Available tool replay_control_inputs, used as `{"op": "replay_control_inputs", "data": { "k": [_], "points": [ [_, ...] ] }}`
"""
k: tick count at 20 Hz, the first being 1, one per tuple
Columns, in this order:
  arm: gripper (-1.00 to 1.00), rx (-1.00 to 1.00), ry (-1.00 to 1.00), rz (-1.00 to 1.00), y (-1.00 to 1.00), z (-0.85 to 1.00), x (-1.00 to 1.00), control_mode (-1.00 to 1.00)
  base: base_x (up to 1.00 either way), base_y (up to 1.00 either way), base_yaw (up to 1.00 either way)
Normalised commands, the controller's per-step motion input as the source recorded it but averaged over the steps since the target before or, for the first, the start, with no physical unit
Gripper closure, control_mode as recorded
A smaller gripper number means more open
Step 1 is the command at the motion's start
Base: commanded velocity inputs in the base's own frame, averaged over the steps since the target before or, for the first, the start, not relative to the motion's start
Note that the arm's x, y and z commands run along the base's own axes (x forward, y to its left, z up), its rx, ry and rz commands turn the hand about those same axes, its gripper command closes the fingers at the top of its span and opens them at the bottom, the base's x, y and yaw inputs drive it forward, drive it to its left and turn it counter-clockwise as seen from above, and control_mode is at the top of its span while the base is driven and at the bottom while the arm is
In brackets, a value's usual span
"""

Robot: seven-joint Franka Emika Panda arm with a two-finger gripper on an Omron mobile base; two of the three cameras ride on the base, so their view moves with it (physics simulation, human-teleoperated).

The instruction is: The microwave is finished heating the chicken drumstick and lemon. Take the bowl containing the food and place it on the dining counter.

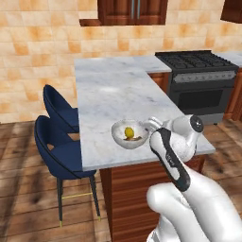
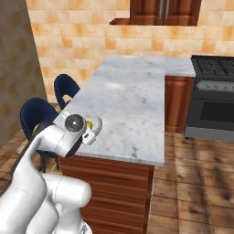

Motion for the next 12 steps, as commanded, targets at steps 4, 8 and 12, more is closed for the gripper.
{"op": "replay_control_inputs", "data": {
  "k": [4,8,12],
  "points": [
    [-1.00,0.01,-0.09,0.00,0.00,1.00,-1.00,-1.00,0.00,0.00,0.00],
    [-1.00,0.00,-0.06,0.00,0.00,1.00,-1.00,-1.00,0.00,0.00,0.00],
    [-1.00,0.00,-0.06,0.06,-0.02,1.00,-1.00,-1.00,0.00,0.00,0.00]
  ]
}}
